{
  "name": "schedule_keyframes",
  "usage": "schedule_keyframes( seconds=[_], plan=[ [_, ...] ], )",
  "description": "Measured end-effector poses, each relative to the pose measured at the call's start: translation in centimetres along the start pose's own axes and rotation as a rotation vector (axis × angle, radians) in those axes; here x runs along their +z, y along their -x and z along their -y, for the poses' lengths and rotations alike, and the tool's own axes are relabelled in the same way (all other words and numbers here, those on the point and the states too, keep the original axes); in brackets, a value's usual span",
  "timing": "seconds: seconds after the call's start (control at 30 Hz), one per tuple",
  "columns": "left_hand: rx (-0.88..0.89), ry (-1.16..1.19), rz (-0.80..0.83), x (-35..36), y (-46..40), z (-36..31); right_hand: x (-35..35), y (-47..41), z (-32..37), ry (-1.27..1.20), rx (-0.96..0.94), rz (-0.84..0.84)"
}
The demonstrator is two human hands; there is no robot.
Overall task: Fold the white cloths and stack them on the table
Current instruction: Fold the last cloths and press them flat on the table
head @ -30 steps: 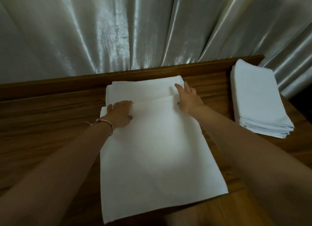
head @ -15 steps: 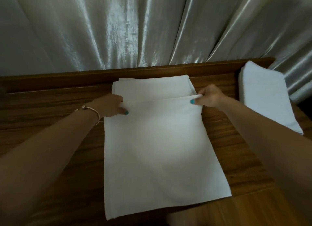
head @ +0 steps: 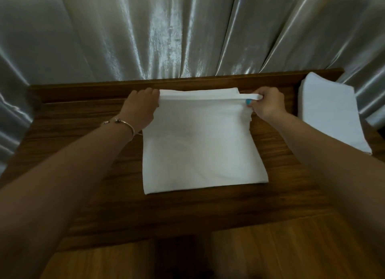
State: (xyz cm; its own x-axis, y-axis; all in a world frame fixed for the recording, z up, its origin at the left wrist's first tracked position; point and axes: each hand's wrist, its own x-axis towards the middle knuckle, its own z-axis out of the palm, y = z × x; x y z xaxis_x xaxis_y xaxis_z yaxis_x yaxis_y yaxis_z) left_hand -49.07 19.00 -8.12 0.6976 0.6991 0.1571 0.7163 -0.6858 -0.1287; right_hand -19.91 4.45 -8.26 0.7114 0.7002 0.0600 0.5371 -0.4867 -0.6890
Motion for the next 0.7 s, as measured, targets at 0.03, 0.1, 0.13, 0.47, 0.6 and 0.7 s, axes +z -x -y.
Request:
schedule_keyframes(
  seconds=[0.03, 0.1, 0.13, 0.47, 0.6, 0.7],
  plan=[
    [-0.002, 0.053, 0.008, 0.0, 0.9, -0.3, -0.3, 1.0, -0.6, 0.011, -0.017, 0.012],
    [0.006, 0.173, 0.041, -0.2, 3.3, -0.8, -0.9, 2.9, -2.0, 0.015, -0.048, 0.056],
    [0.022, 0.22, 0.061, -0.4, 4.8, -0.9, -1.2, 4.0, -2.7, 0.008, -0.057, 0.081],
    [0.195, 0.208, 0.209, 2.2, 16.7, -3.1, -2.0, 12.1, -8.3, 0.042, -0.186, 0.222],
    [0.166, 0.137, 0.218, 3.5, 17.8, -3.7, -2.0, 14.1, -10.1, 0.151, -0.253, 0.297],
    [0.164, 0.109, 0.222, 3.9, 18.5, -3.8, -1.9, 15.5, -11.1, 0.209, -0.302, 0.349]
  ],
)
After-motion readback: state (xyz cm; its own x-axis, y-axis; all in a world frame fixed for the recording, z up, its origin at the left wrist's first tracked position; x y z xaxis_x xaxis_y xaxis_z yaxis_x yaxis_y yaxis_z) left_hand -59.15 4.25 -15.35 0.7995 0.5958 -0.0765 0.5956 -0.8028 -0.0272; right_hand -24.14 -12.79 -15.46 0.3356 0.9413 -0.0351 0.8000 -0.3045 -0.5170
